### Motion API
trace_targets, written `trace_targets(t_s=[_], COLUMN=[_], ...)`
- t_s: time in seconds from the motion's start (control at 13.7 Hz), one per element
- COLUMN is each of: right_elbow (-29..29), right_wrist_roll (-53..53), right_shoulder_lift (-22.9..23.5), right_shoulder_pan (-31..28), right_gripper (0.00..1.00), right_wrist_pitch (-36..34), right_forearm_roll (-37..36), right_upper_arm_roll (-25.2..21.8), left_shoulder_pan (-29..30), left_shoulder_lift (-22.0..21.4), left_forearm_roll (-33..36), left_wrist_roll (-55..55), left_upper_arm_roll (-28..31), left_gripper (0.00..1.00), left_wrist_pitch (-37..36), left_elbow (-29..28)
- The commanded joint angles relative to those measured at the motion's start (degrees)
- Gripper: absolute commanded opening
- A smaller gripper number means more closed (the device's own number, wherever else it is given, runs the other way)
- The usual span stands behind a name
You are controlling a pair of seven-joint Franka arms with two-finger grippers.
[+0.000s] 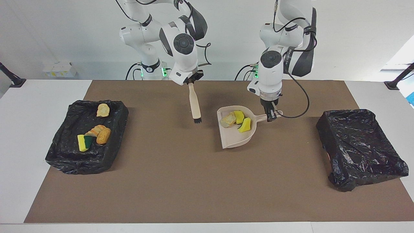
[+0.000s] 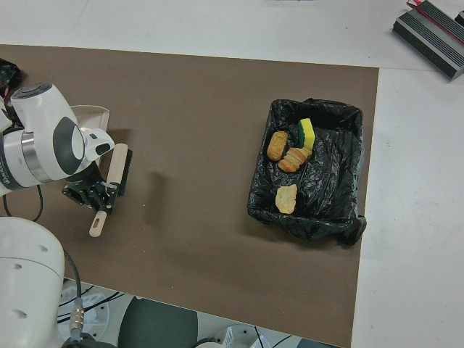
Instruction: Sweep and dump trash in bin
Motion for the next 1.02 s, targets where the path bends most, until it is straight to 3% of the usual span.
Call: trace_targets(t_s=[0.0, 0.29, 0.58, 0.66, 0.73, 0.8, 0.95], right_elbow=[-4.6, -5.1, -5.2, -5.2, -4.9, -4.1, -2.1], right_wrist_roll=[8.8, 20.1, 23.8, 23.8, 24.0, 24.4, 24.5], right_shoulder_lift=[-0.9, 6.9, 8.7, 8.7, 8.9, 9.4, 9.4], right_shoulder_pan=[6.7, 17.5, 18.3, 18.3, 18.1, 18.1, 17.4], right_gripper=[0.0, 0.0, 0.0, 0.2, 0.81, 1.0, 1.0], right_wrist_pitch=[7.5, 17.5, 20.5, 20.5, 20.2, 19.8, 18.1], right_forearm_roll=[1.1, -1.1, -4.5, -4.5, -4.5, -4.6, -4.6], right_upper_arm_roll=[0.5, 0.3, 0.4, 0.4, 0.3, 0.3, 0.0], left_shoulder_pan=[5.0, 12.8, 20.0, 21.9, 23.7, 25.8, 32.4], left_shoulder_lift=[-6.0, -6.1, -6.7, -6.7, -6.7, -6.6, -4.5], left_forearm_roll=[-2.8, -2.8, -2.8, -2.9, -2.9, -3.6, -8.8], left_wrist_roll=[9.3, 16.4, 23.1, 25.5, 26.1, 26.6, 33.8], left_upper_arm_roll=[0.1, 0.2, 0.6, 0.6, 0.6, 0.6, 1.0], left_gripper=[0.0, 0.0, 0.0, 0.0, 0.0, 0.0, 0.0], left_wrist_pitch=[-5.9, -13.6, -15.3, -16.2, -17.0, -17.2, -17.2], left_elbow=[1.0, 9.0, 12.8, 14.3, 15.5, 16.6, 21.6])
